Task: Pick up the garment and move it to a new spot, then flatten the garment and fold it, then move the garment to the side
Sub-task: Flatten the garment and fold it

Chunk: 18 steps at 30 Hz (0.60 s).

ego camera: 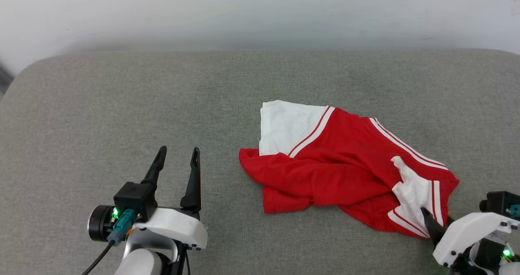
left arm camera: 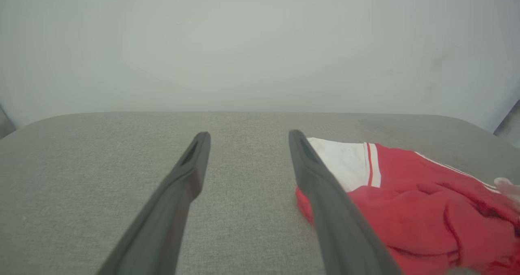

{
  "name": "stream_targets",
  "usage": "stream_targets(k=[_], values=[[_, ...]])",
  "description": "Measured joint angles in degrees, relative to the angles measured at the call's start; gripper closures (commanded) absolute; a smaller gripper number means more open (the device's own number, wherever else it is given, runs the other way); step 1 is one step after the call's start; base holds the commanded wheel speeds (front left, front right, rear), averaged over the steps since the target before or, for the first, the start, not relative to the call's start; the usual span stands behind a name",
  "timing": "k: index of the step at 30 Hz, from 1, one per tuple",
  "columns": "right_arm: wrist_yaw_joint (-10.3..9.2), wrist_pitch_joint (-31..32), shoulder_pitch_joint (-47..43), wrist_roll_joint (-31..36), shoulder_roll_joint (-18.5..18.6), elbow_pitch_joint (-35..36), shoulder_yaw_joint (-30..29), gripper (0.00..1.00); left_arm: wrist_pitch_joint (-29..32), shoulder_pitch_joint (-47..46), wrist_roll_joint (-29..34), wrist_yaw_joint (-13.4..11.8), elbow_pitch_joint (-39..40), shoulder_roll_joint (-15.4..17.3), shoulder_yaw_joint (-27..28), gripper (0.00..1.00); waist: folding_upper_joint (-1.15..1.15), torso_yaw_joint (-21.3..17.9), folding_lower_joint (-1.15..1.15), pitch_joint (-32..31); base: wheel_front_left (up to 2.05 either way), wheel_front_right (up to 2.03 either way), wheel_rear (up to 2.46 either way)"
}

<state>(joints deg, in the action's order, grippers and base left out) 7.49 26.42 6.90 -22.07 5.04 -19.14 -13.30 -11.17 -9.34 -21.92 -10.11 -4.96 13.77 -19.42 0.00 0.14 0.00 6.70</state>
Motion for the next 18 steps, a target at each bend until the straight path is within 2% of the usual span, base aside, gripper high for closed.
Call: stream_targets(k=[7,10,12,18], values=[[0.0,-11.4,-0.1,1.7,-0.4,2.1,2.8,0.0,0.6,0.7,-0.2,-0.2,0.5,0.3,-0.3,0.0,0.0,-0.3,0.0,-0.7,0.0,0.0,0.0],[0.0,-12.7,-0.1,2.9,0.5,5.2,5.2,0.0,0.7,1.0,-0.4,-0.5,0.6,0.3,-0.4,0.0,0.0,-0.2,0.0,-1.0,0.0,0.0,0.0],[0.0,-10.3,-0.1,3.2,1.8,8.2,7.8,0.0,0.7,1.1,-0.5,-0.5,0.6,0.4,-0.5,0.0,0.0,-0.2,0.0,-1.3,0.0,0.0,0.0],[0.01,5.1,0.0,4.0,6.8,15.3,16.9,0.0,0.9,1.7,-0.5,-0.6,0.6,0.4,-0.8,0.0,0.0,0.2,0.0,-1.5,0.0,0.0,0.0]])
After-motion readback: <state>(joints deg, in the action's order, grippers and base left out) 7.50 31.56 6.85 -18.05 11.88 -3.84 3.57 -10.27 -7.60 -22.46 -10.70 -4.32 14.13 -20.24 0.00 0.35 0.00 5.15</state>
